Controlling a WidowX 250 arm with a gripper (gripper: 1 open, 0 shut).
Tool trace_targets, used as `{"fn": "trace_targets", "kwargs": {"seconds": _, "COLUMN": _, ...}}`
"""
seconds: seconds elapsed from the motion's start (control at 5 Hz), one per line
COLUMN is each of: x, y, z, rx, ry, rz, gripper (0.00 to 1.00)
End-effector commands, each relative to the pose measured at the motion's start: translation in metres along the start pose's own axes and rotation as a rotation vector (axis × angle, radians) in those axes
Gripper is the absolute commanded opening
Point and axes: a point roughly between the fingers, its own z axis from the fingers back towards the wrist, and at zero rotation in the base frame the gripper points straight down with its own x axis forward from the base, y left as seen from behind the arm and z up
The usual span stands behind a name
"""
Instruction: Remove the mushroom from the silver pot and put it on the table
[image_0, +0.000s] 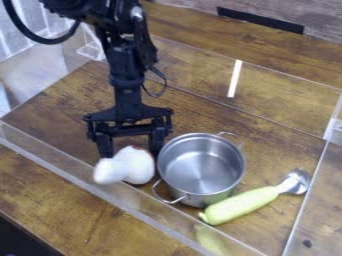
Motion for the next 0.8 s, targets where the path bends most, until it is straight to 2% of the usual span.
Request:
{"fn": "trace_targets", "kwargs": {"seconds": 0.0, "x": -0.0126, "y": -0.013, "z": 0.0254, "rx": -0.047, "ry": -0.06, "rz": -0.024, "gripper": 1.0}}
{"fn": "trace_targets", "kwargs": {"seconds": 0.2, "x": -0.0079, "y": -0.0108, "z": 0.0235, "rx": -0.045, "ry": -0.059, "rz": -0.026, "gripper": 0.0}}
{"fn": "trace_targets", "kwargs": {"seconds": 0.4, "x": -0.0026, "y": -0.0083, "z": 0.0214, "rx": -0.043, "ry": -0.06, "rz": -0.028, "gripper": 0.0}}
{"fn": "trace_targets", "kwargs": {"seconds": 0.6, "x": -0.0072, "y": -0.0089, "z": 0.0279, "rx": -0.049, "ry": -0.059, "rz": 0.008, "gripper": 0.0}}
